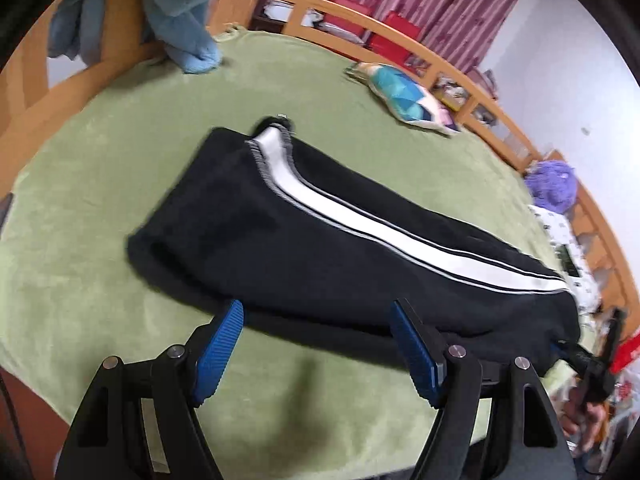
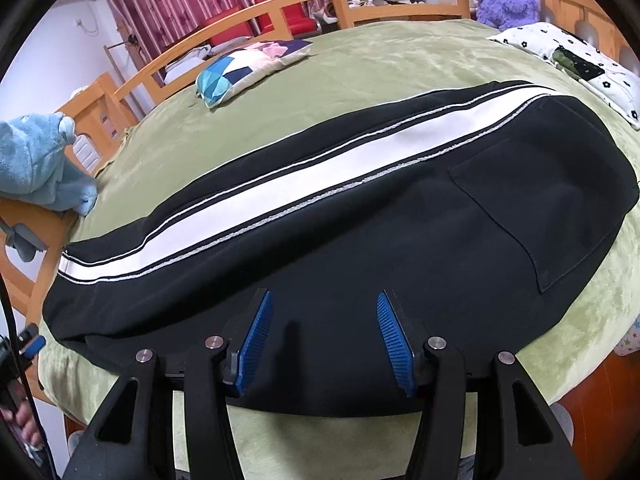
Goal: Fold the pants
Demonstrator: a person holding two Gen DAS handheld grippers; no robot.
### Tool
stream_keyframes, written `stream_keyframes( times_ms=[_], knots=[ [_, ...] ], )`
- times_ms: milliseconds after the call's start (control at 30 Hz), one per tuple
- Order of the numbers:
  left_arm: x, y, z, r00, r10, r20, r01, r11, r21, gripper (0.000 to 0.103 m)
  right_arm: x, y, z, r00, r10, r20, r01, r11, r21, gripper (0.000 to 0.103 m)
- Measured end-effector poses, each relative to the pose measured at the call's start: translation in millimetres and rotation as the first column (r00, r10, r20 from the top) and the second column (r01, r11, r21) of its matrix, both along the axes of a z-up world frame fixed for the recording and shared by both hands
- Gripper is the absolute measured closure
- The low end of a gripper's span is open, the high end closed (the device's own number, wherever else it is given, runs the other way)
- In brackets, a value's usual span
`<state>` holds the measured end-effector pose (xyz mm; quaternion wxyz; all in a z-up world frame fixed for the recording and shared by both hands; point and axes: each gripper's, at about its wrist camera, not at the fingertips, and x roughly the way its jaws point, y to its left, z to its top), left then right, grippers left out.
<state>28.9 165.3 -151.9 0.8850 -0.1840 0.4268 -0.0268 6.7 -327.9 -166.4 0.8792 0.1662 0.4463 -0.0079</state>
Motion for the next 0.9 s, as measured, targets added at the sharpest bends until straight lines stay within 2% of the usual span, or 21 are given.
stream_keyframes(
  times_ms=[100, 300, 433, 500, 533, 567, 600, 633, 733, 767, 833, 900],
  knots=[
    [18.8, 9.3, 8.0, 0.999, 0.032, 0.022, -0.033, 0.999, 0.03, 0.029, 1.2, 3.2, 1.8, 1.0, 0.007, -0.003, -0.007, 1.0, -0.009, 0.049],
    [79.1, 20.2, 20.3, 0.993, 0.085, 0.08, -0.096, 0.984, 0.15, 0.03, 11.4, 4.9, -1.9, 1.0, 0.003, -0.026, -0.003, 1.0, -0.025, 0.049],
    [131.5, 21.1, 14.4, 0.994, 0.087, 0.068, -0.1, 0.97, 0.224, 0.03, 22.7, 3.5, -5.7, 0.999, -0.011, -0.043, 0.009, 0.999, -0.036, 0.049],
    [159.0, 21.1, 3.1, 0.995, 0.094, 0.025, -0.097, 0.966, 0.239, 0.03, 28.9, 2.6, -6.6, 0.999, -0.015, -0.05, 0.013, 0.999, -0.044, 0.049],
    [167.0, 19.1, -1.8, 0.995, 0.096, -0.007, -0.091, 0.964, 0.25, 0.035, 31.9, 2.0, -7.2, 0.998, -0.018, -0.054, 0.015, 0.999, -0.049, 0.049],
    [184.8, 16.3, -13.8, 0.992, 0.084, -0.095, -0.056, 0.962, 0.269, 0.066, 34.5, 1.5, -7.7, 0.998, -0.022, -0.058, 0.019, 0.998, -0.055, 0.049],
    [198.1, 14.9, -24.1, 0.984, 0.052, -0.17, -0.008, 0.967, 0.255, 0.085, 37.6, 0.3, -8.6, 0.998, -0.027, -0.063, 0.023, 0.998, -0.062, 0.049],
    [203.0, 15.5, -27.2, 0.981, 0.043, -0.19, 0.003, 0.972, 0.235, 0.085, 39.3, -0.2, -9.3, 0.997, -0.033, -0.067, 0.028, 0.998, -0.064, 0.049],
    [196.0, 30.9, -0.3, 0.997, 0.063, -0.044, -0.052, 0.974, 0.221, 0.086, 45.4, -5.8, -10.7, 0.996, -0.047, -0.075, 0.043, 0.998, -0.053, 0.049],
    [194.9, 43.1, 11.6, 0.997, 0.079, -0.018, -0.074, 0.977, 0.198, 0.085, 46.2, -8.8, -10.0, 0.996, -0.055, -0.075, 0.051, 0.997, -0.054, 0.049],
    [199.2, 65.0, 17.5, 0.988, 0.152, -0.006, -0.15, 0.978, 0.145, 0.085, 45.6, -14.4, -7.9, 0.995, -0.069, -0.068, 0.064, 0.996, -0.067, 0.049],
    [213.9, 73.8, 5.3, 0.982, 0.18, -0.051, -0.172, 0.976, 0.132, 0.084, 44.9, -21.3, -6.5, 0.995, -0.082, -0.063, 0.077, 0.994, -0.072, 0.049]
  ],
)
